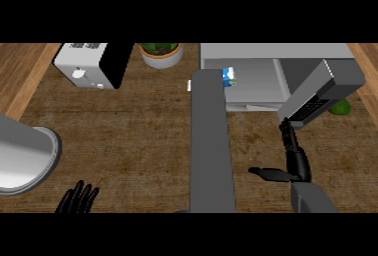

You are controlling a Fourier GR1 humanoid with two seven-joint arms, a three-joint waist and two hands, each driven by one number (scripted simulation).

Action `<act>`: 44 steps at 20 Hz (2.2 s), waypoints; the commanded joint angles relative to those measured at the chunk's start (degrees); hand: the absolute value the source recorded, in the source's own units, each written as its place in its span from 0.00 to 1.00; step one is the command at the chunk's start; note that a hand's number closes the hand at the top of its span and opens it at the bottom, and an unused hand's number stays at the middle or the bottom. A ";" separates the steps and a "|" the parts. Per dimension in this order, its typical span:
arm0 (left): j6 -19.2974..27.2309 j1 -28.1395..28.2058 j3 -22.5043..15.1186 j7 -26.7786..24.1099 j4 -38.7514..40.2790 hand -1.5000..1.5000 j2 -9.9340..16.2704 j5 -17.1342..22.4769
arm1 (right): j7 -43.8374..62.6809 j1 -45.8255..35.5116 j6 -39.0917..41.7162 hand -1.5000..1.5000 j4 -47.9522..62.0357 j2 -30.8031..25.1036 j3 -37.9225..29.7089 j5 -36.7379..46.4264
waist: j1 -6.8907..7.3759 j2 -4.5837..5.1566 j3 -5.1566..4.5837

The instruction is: Pick up the milk, place it into the microwave and close the microwave

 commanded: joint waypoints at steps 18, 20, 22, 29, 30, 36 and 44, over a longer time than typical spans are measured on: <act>7.98 -18.04 -13.20 6.78 13.98 1.00 -6.53 -18.06 | -0.18 21.74 15.10 0.00 -17.85 -11.16 -4.90 -10.41 | 0.12 0.07 0.01; 10.98 -24.24 -9.98 1.70 21.89 1.00 -6.58 -19.32 | -0.07 21.73 17.75 0.00 -17.52 -13.30 -5.47 -11.26 | -0.12 0.14 0.00; 15.33 -32.27 -11.63 3.68 26.77 1.00 -6.60 -17.63 | -2.02 23.77 17.29 0.00 -17.18 -13.72 -5.32 -10.69 | -0.41 0.21 0.01; 5.11 -40.42 -17.57 17.93 31.62 1.00 -6.60 -22.06 | 1.23 23.14 21.80 0.00 -18.85 -17.06 -6.10 -13.81 | -1.17 0.30 0.11; 5.83 -37.84 -20.89 14.06 35.08 1.00 -6.61 -22.42 | 0.29 24.09 20.97 0.00 -19.09 -16.11 -5.31 -13.10 | -0.96 0.28 0.05; 9.76 -44.42 -32.16 12.58 47.16 1.00 -6.64 -20.59 | 0.27 23.75 21.88 0.00 -20.54 -17.45 -4.46 -13.34 | -1.90 0.51 -0.03; 23.34 -52.46 -46.02 10.20 47.57 1.00 -6.63 -6.85 | 1.91 24.83 26.40 0.00 -27.25 -17.94 -1.89 -15.41 | -3.88 0.51 -0.20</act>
